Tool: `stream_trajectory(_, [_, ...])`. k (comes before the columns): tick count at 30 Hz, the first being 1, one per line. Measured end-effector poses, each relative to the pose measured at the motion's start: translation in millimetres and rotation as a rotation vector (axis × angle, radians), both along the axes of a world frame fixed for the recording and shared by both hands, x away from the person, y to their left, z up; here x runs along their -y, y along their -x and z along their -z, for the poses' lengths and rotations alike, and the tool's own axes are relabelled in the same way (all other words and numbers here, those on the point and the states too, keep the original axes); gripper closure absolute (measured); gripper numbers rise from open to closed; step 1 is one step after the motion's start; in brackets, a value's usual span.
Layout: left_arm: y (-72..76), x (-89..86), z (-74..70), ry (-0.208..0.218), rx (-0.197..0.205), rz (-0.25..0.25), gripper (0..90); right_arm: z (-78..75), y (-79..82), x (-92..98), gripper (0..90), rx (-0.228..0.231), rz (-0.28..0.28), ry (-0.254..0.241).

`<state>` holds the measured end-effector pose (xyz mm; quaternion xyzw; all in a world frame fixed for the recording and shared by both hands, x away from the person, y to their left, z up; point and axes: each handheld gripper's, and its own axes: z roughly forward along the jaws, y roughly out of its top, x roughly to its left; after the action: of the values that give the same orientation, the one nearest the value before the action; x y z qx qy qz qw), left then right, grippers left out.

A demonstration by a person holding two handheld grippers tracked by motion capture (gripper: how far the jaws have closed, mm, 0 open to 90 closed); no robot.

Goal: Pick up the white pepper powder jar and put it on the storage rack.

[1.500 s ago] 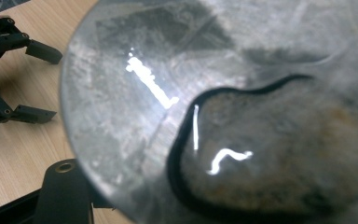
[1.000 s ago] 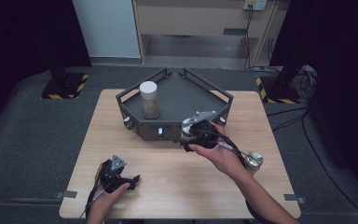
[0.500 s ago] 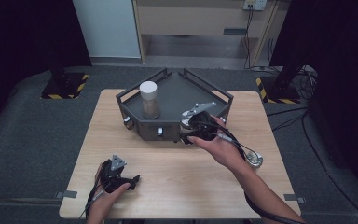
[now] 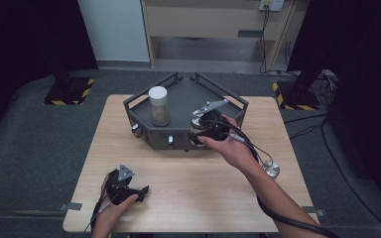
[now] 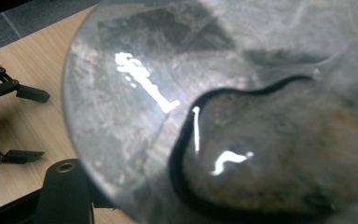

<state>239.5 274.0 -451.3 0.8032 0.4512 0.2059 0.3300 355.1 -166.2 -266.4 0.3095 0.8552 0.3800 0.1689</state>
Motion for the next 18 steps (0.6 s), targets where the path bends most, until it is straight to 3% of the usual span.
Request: stream_trajectory(18, [-0.3, -0.2, 0.0, 0.0, 0.0, 0.002, 0.0, -13.7, -18.6, -8.2, 30.9, 0.009, 0.015, 0.01])
